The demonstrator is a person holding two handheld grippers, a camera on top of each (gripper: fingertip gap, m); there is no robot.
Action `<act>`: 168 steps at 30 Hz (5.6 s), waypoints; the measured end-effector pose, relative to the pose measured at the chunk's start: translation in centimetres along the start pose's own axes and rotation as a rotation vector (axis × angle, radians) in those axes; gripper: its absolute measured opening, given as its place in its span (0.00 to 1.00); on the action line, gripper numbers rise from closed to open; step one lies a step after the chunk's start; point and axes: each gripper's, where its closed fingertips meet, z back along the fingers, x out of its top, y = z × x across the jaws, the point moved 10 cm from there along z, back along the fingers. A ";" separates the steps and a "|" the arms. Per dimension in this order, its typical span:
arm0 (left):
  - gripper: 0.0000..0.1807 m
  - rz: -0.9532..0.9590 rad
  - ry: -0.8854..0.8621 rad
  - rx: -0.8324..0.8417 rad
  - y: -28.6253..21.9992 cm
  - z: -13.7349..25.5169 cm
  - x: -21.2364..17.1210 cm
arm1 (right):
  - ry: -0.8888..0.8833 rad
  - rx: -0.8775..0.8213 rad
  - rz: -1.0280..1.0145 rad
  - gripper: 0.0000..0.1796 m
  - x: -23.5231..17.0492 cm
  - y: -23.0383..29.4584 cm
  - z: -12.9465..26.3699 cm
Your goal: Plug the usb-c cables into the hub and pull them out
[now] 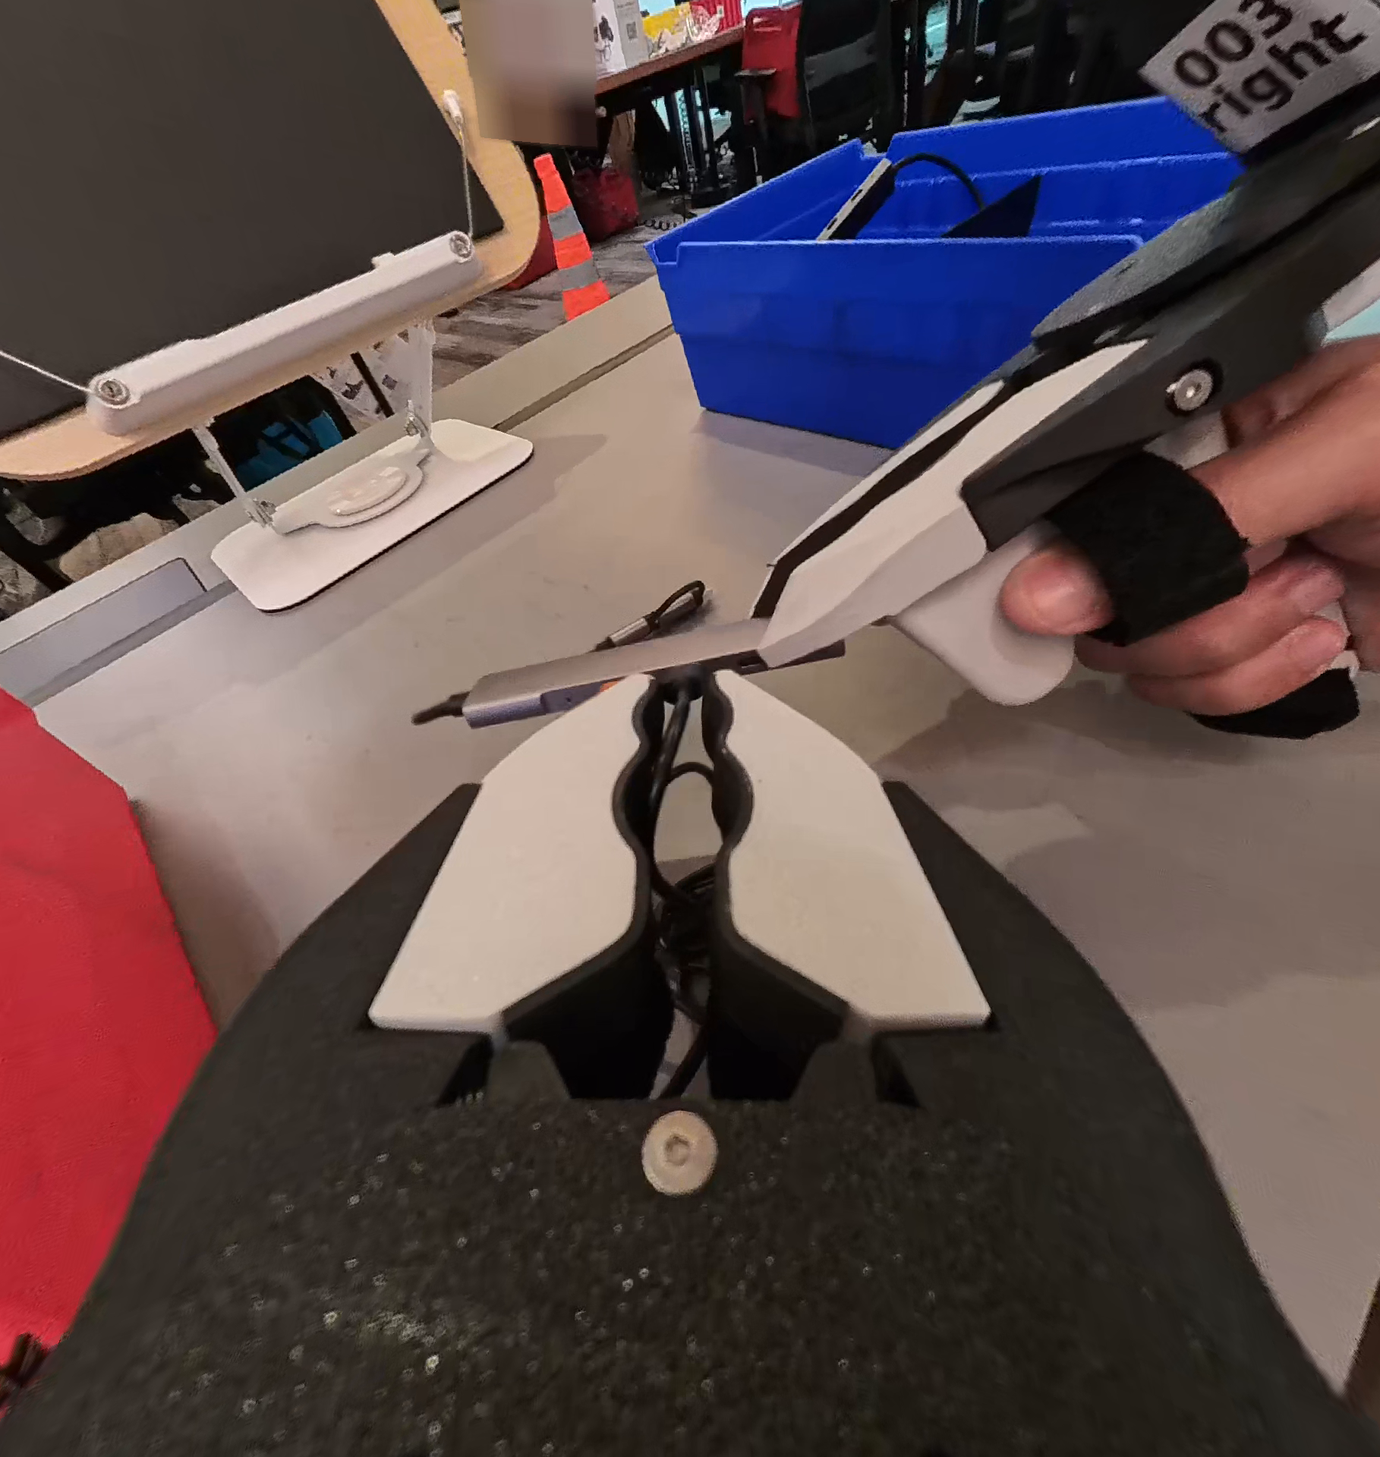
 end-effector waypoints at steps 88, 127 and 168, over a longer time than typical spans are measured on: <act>0.23 0.105 -0.085 -0.012 0.3 0.5 0.5 | -0.002 -0.602 1.353 0.05 0.1 -1.7 -3.8; 0.53 0.574 1.024 0.174 23.0 5.8 -6.1 | -0.103 -0.466 1.201 0.05 2.2 -6.6 -4.8; 0.03 -0.249 0.784 0.112 4.1 9.4 7.5 | -0.120 -0.474 1.167 0.05 2.5 -6.8 -4.5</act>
